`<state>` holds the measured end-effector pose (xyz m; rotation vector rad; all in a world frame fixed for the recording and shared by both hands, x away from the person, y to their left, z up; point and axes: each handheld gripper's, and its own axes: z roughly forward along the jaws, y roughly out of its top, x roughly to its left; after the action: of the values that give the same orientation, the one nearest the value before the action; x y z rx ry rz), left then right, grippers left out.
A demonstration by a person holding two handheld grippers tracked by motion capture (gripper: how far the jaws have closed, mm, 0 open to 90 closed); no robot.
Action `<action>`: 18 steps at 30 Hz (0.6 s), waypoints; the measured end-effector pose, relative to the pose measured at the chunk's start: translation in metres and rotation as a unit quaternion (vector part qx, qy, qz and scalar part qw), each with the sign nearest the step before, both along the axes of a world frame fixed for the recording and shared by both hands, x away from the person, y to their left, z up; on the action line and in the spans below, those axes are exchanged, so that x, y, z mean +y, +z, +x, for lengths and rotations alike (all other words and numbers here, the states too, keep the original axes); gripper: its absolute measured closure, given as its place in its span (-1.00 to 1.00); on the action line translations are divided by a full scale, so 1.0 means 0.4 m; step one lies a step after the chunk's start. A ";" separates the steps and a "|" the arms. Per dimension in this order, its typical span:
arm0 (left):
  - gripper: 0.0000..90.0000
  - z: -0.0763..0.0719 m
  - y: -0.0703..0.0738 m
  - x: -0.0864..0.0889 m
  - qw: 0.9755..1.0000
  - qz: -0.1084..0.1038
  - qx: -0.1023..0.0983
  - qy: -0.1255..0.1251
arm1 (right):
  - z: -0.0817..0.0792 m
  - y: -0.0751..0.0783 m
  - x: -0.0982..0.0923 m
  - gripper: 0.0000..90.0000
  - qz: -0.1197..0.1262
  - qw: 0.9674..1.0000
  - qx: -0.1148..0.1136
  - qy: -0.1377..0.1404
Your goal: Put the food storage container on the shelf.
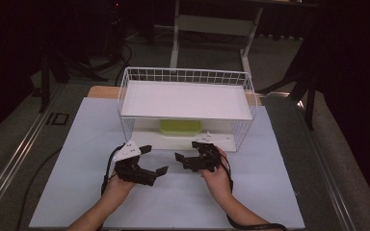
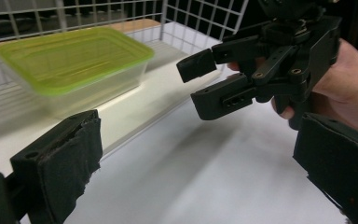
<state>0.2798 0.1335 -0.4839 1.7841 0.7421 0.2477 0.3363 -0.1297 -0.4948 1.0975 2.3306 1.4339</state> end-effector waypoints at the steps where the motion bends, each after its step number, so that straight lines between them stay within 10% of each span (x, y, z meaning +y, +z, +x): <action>1: -0.96 -0.002 0.001 0.003 1.000 -0.003 -0.001 -0.002 | -0.004 0.003 -0.002 -0.68 0.000 1.000 0.000 0.003; 18: -0.96 -0.068 0.021 0.060 1.000 0.008 -0.006 -0.019 | -0.096 0.046 -0.060 -0.67 -0.004 0.999 -0.029 0.033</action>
<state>0.2525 0.1575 -0.4754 1.8087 0.6994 0.2397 0.2979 -0.1538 -0.4766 0.9724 2.3510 1.4579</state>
